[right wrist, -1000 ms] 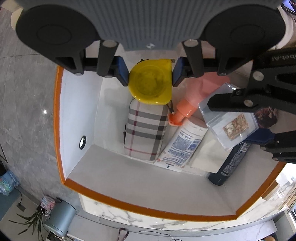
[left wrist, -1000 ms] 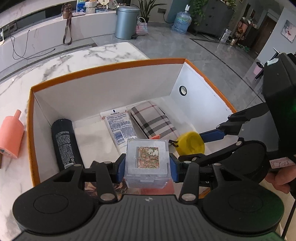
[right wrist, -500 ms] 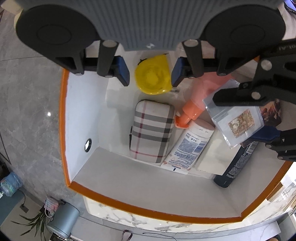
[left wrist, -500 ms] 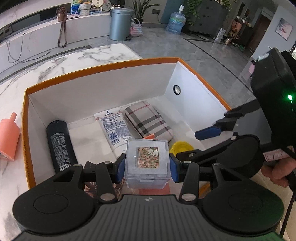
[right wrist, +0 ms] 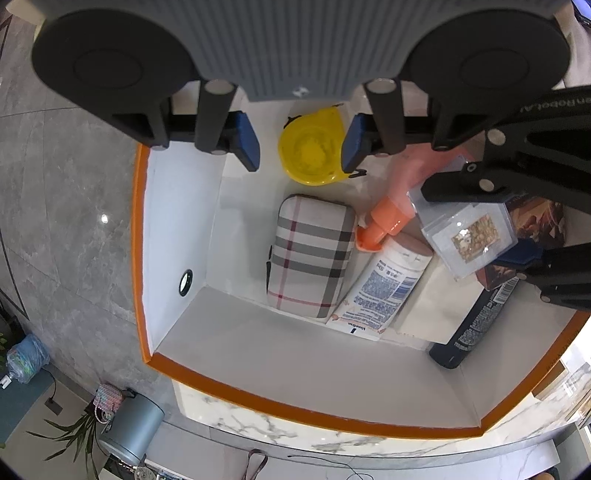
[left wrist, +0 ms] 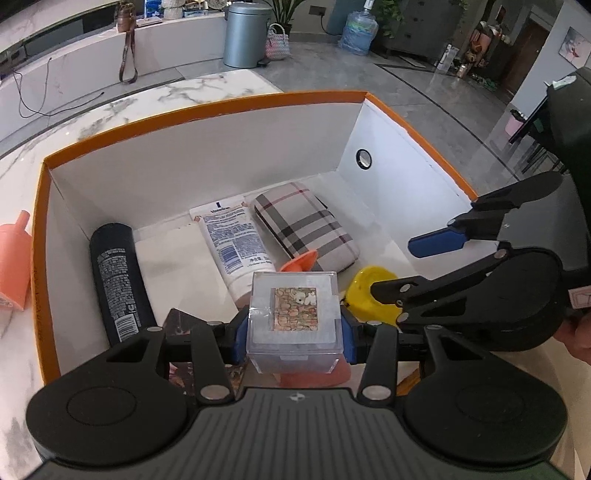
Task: Organize rigid objects
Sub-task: 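Lower the tape measure and cube box into the orange box and open both grippers, then withdraw both open grippers from the orange box back over the table, then grasp the brown cardboard box with the left gripper while the right gripper grasps the pink bottle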
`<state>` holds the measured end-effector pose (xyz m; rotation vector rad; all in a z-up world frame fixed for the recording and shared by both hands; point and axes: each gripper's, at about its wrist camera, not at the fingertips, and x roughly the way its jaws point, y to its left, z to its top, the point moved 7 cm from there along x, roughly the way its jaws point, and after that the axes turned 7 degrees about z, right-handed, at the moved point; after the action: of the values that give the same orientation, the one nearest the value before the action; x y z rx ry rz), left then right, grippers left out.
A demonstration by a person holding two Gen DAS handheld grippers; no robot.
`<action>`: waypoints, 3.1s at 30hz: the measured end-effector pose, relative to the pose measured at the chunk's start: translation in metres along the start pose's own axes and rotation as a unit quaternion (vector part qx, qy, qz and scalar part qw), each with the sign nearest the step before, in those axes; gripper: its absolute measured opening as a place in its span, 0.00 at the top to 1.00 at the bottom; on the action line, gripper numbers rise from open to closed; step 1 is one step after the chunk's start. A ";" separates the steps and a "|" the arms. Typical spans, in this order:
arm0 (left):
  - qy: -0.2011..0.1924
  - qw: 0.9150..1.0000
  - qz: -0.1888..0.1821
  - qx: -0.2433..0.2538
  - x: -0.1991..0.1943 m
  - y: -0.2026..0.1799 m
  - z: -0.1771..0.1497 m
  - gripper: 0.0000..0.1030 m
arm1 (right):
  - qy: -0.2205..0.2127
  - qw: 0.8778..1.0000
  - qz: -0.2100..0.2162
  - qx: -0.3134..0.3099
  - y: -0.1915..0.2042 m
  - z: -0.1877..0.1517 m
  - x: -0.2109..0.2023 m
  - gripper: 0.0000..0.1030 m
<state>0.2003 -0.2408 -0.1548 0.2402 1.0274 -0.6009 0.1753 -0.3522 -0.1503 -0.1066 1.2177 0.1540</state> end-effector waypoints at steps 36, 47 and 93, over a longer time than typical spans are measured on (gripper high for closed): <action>-0.153 0.983 0.058 -0.080 -0.100 0.058 0.008 0.25 | -0.141 0.989 0.021 -0.038 0.091 0.043 -0.065 0.43; -0.150 0.974 0.116 -0.127 -0.112 0.134 -0.012 0.28 | -0.165 0.982 0.055 -0.072 0.163 0.079 -0.055 0.47; -0.158 0.963 0.165 -0.143 -0.046 0.294 -0.029 0.24 | -0.132 0.981 0.112 0.088 0.231 0.204 0.053 0.49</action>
<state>0.3302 0.0289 -0.1563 0.0532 0.7300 -0.1754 0.3418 -0.0878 -0.1300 0.2005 0.9706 0.2472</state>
